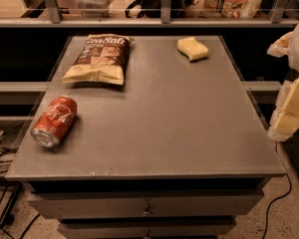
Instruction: Move sponge near coke can
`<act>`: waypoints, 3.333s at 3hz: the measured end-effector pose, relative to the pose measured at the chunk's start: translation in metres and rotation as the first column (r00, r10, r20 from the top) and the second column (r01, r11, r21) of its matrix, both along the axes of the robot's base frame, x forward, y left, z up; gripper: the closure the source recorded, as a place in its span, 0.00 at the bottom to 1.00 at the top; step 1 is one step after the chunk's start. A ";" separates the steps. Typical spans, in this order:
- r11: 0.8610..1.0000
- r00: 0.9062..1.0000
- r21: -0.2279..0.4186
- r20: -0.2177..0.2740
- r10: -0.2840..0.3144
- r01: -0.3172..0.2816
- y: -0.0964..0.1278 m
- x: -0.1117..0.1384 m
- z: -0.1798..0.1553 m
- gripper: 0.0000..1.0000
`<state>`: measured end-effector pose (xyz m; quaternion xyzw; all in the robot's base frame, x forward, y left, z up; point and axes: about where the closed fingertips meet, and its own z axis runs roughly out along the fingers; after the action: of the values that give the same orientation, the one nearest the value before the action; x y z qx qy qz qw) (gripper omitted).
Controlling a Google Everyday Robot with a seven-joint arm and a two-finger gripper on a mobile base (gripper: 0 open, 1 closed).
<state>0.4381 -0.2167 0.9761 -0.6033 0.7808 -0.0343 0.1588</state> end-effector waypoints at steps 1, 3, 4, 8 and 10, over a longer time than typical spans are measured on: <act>1.000 1.000 0.001 0.013 -0.009 0.009 0.000 0.002 0.002 0.00; 0.981 0.991 0.177 0.094 -0.100 0.082 0.019 0.055 0.002 0.00; 0.955 0.984 0.279 0.113 -0.138 0.102 0.034 0.104 -0.006 0.00; 0.889 0.968 0.432 0.121 -0.220 0.149 0.057 0.189 -0.026 0.00; 0.779 0.935 0.604 0.155 -0.318 0.165 0.066 0.274 -0.045 0.00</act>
Offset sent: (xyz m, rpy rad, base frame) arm 0.0521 0.0118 0.0056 0.1844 -0.1225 -0.1152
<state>0.7125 -0.1505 0.9314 -0.4104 0.7984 0.1107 0.4265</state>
